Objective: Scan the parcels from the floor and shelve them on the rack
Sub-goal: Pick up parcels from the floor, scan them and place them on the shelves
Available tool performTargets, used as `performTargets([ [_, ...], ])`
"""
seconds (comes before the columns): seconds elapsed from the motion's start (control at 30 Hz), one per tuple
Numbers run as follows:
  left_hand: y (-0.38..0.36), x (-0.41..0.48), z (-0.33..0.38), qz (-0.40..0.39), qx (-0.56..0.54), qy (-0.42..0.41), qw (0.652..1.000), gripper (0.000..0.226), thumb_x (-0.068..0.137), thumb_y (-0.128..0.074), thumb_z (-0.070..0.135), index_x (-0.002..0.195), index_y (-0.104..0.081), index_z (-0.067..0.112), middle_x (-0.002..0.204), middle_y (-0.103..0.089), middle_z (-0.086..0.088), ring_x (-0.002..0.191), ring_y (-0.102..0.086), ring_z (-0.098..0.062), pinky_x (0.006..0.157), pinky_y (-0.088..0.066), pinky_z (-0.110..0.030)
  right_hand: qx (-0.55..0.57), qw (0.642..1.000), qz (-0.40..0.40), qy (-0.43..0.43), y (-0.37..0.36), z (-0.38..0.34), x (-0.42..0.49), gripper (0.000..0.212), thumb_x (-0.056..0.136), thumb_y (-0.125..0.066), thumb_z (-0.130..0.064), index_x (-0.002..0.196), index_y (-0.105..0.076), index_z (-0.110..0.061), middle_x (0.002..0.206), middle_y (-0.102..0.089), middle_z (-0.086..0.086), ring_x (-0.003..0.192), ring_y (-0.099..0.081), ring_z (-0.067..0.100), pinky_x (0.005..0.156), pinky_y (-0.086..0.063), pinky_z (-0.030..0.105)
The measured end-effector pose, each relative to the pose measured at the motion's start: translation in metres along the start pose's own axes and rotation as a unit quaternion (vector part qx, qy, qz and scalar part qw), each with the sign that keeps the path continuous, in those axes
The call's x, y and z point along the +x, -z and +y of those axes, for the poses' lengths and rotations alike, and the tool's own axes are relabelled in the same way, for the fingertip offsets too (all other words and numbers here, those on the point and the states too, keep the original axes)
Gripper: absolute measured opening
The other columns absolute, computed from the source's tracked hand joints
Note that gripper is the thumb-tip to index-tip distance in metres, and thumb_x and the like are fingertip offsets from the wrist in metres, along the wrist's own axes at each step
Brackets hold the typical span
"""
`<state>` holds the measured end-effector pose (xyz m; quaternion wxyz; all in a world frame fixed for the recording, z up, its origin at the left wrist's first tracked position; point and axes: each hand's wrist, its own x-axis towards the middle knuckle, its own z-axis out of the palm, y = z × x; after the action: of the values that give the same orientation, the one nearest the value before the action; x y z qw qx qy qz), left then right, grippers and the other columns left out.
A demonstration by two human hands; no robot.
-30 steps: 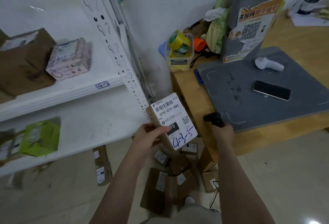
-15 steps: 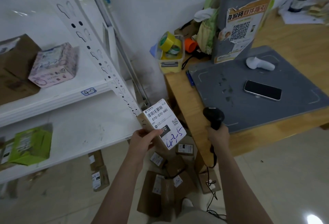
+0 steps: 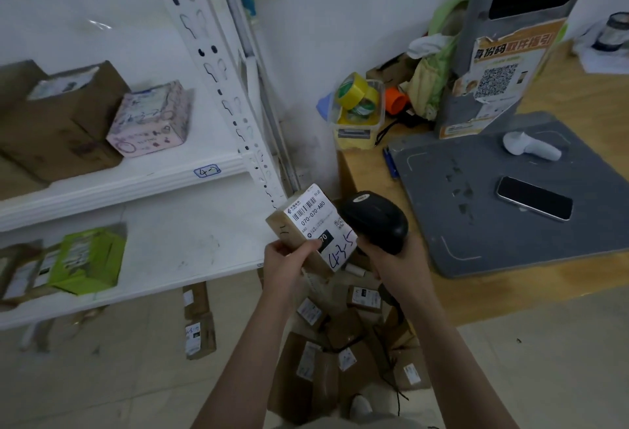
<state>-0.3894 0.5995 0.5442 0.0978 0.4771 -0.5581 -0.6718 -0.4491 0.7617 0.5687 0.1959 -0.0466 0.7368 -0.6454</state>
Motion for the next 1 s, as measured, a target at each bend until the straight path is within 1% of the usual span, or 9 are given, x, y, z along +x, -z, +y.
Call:
performTargets([
  [0.03,0.002,-0.001,0.001,0.003,-0.005,-0.002,1.0,0.065,0.076,-0.086,0.02,0.128,-0.047,0.015,0.12,-0.065,-0.003,0.109,-0.065,-0.024,0.066,-0.05,-0.026,-0.004,1.0,-0.011,0.005,-0.005,-0.003,-0.003,0.021,0.088,-0.07,-0.014,0.084,-0.062,0.005,0.061,-0.055,0.015,0.055,-0.049,0.015,0.057,-0.039,0.033],
  [0.13,0.007,0.0,0.0,0.009,-0.002,-0.01,1.0,0.068,0.073,-0.088,0.022,0.127,-0.047,0.015,0.119,-0.065,-0.002,0.107,-0.065,-0.022,0.069,-0.051,-0.026,-0.046,0.997,-0.052,0.018,-0.017,-0.004,-0.006,0.027,0.086,-0.072,-0.014,0.064,-0.058,-0.006,0.047,-0.049,-0.007,0.043,-0.044,0.003,0.048,-0.035,0.018],
  [0.23,0.01,0.002,-0.003,0.013,0.019,-0.023,0.999,0.067,0.076,-0.087,0.024,0.129,-0.047,0.015,0.123,-0.063,-0.004,0.109,-0.062,-0.022,0.08,-0.051,-0.029,-0.081,0.993,-0.076,0.036,-0.027,-0.004,-0.01,0.032,0.085,-0.074,-0.017,0.059,-0.055,-0.017,0.043,-0.05,-0.012,0.043,-0.048,-0.002,0.044,-0.033,0.009],
  [0.3,0.01,0.002,-0.003,0.01,0.02,-0.028,0.999,0.064,0.079,-0.084,0.022,0.131,-0.047,0.013,0.126,-0.061,-0.006,0.111,-0.06,-0.022,0.079,-0.051,-0.028,-0.086,0.992,-0.075,0.046,-0.031,-0.002,-0.012,0.029,0.084,-0.077,-0.02,0.061,-0.058,-0.018,0.045,-0.054,-0.014,0.046,-0.052,-0.003,0.045,-0.035,0.009],
  [0.4,0.009,0.002,-0.003,0.007,0.016,-0.035,0.999,0.062,0.081,-0.083,0.019,0.13,-0.046,0.012,0.125,-0.06,-0.007,0.107,-0.06,-0.02,0.07,-0.048,-0.022,-0.086,0.993,-0.066,0.05,-0.033,0.0,-0.014,0.029,0.083,-0.078,-0.023,0.061,-0.06,-0.017,0.046,-0.054,-0.013,0.047,-0.053,-0.002,0.046,-0.035,0.01],
  [0.53,0.009,0.003,-0.005,0.007,0.014,-0.037,0.999,0.066,0.077,-0.085,0.019,0.131,-0.046,0.011,0.125,-0.062,-0.007,0.113,-0.061,-0.024,0.076,-0.052,-0.025,-0.087,0.995,-0.04,0.043,-0.032,0.0,-0.013,0.033,0.082,-0.077,-0.021,0.057,-0.057,-0.016,0.045,-0.052,-0.009,0.045,-0.049,0.001,0.046,-0.035,0.013],
  [0.83,0.007,0.001,-0.005,0.002,0.025,-0.038,0.999,0.065,0.08,-0.083,0.021,0.132,-0.044,0.015,0.122,-0.057,0.0,0.109,-0.056,-0.02,0.066,-0.043,-0.018,-0.091,0.994,-0.038,0.045,-0.03,0.002,-0.013,0.032,0.084,-0.077,-0.019,0.058,-0.057,-0.017,0.046,-0.052,-0.009,0.045,-0.05,0.001,0.047,-0.036,0.013],
  [0.93,0.006,0.002,-0.006,0.007,0.027,-0.039,0.999,0.062,0.082,-0.081,0.021,0.132,-0.044,0.016,0.123,-0.056,-0.001,0.11,-0.056,-0.02,0.07,-0.046,-0.02,-0.101,0.992,-0.052,0.048,-0.031,0.003,-0.015,0.023,0.084,-0.077,-0.021,0.066,-0.062,-0.018,0.053,-0.058,-0.007,0.05,-0.056,-0.001,0.049,-0.039,0.012],
  [1.0,0.007,0.003,-0.007,0.009,0.03,-0.041,0.999,0.063,0.082,-0.081,0.021,0.134,-0.045,0.015,0.127,-0.058,-0.003,0.114,-0.057,-0.022,0.081,-0.049,-0.025,-0.101,0.992,-0.055,0.051,-0.032,0.004,-0.016,0.019,0.083,-0.078,-0.023,0.07,-0.065,-0.019,0.056,-0.061,-0.007,0.053,-0.059,-0.002,0.051,-0.041,0.012],
])
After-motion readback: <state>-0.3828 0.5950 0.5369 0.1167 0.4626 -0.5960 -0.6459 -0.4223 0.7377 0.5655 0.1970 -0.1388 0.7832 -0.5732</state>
